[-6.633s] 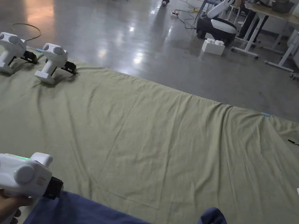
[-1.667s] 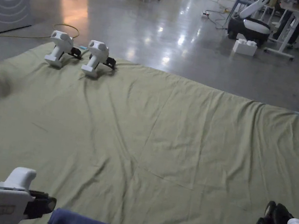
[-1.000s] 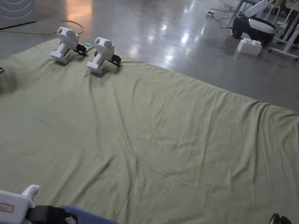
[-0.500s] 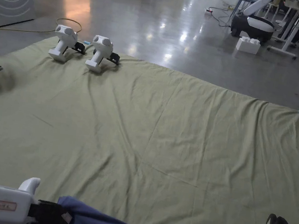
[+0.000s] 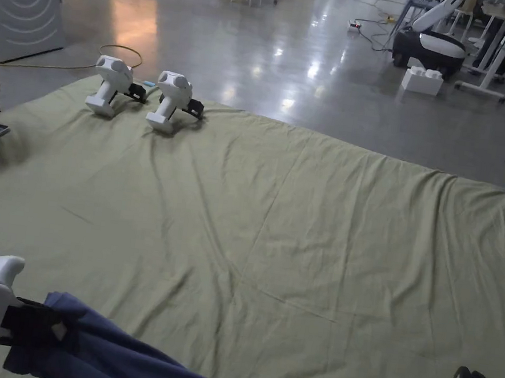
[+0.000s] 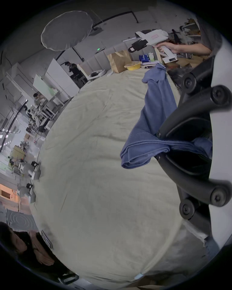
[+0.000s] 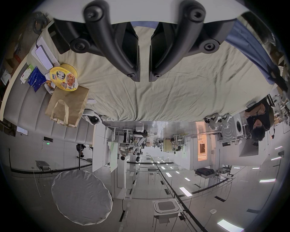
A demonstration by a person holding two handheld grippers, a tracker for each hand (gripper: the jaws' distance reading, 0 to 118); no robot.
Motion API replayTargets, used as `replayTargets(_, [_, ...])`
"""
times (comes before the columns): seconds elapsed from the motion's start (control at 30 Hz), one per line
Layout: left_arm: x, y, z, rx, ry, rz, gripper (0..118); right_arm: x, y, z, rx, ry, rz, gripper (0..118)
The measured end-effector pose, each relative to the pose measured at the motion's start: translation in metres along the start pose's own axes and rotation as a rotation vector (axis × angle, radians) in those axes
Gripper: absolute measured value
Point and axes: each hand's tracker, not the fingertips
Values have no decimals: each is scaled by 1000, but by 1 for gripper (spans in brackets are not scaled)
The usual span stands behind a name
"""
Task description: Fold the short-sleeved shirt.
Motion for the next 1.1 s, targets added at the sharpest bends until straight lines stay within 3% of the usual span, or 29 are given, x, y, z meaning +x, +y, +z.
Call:
replayTargets(0.13, [20,-9,0,-10,-39,9,12,2,-4,-2,-9,4,-15,14])
replayTargets(0.33, [89,-18,-6,-46,-305,25,12,6,-6,-3,-17,6,-33,14])
replayTargets(0.47, [127,-23,-31,-83,-366,4,12,12,-7,-2,-21,-1,-42,14])
replayTargets(0.67, [186,-37,-93,-175,-357,6,12,22,-11,1,-29,-17,-58,14])
replayTargets(0.77, [213,-51,-130,-269,-251,-60,12,29,-14,2,-36,-29,-64,14])
replayTargets(1.1, [234,-75,-179,-326,-141,-50,12,44,-24,3,-69,-62,-79,14])
